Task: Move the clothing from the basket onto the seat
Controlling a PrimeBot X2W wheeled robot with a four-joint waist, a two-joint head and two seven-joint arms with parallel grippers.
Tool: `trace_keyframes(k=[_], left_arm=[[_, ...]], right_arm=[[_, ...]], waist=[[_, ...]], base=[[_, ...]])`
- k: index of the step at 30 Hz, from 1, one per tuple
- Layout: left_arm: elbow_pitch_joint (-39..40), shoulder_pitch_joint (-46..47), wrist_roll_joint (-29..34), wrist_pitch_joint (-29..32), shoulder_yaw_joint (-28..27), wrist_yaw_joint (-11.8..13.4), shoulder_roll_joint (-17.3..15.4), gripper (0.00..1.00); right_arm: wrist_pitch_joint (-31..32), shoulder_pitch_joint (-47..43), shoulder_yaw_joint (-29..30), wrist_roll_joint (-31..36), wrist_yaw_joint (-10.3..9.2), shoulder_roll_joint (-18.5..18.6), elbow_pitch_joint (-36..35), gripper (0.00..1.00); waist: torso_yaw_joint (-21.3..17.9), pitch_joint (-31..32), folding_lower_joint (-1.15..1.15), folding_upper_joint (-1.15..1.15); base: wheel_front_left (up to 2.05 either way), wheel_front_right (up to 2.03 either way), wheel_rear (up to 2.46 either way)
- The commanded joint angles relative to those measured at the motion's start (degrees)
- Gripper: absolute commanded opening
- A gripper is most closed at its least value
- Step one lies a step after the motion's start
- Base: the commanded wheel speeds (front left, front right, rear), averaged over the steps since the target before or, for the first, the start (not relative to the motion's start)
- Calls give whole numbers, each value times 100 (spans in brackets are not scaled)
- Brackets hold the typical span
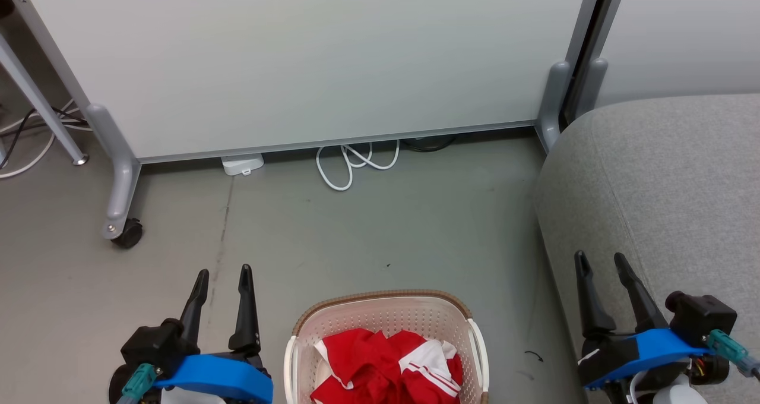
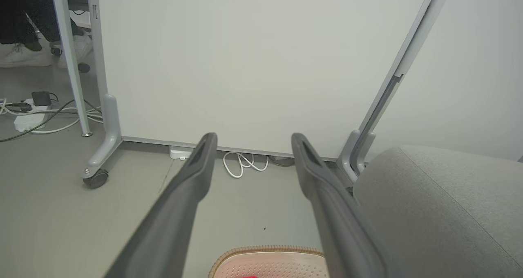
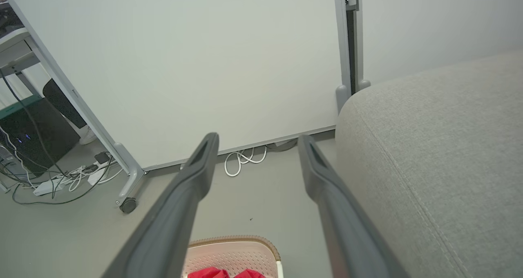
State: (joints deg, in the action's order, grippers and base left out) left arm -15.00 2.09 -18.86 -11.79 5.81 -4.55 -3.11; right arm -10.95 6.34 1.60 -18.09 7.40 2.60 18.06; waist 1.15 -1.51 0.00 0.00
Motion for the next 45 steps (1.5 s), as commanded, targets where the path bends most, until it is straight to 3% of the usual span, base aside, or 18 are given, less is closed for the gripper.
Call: trace_keyframes(k=[1, 28, 45], left_arm=[[8, 89, 134, -61, 8, 3, -8, 100], [-13, 1, 1121, -349, 59, 65, 13, 100], [-71, 14, 1091, -349, 36, 94, 20, 100]], right_arm=[[-60, 82, -1, 138, 12, 37, 0, 100], [-300, 86, 1, 1272, 15, 43, 114, 100], [-321, 127, -38, 1200, 14, 42, 94, 100]], waist=[[2, -3, 0, 0], [8, 24, 0, 0], [-19, -79, 0, 0]], base=[[0, 0, 0], [0, 0, 0], [0, 0, 0]])
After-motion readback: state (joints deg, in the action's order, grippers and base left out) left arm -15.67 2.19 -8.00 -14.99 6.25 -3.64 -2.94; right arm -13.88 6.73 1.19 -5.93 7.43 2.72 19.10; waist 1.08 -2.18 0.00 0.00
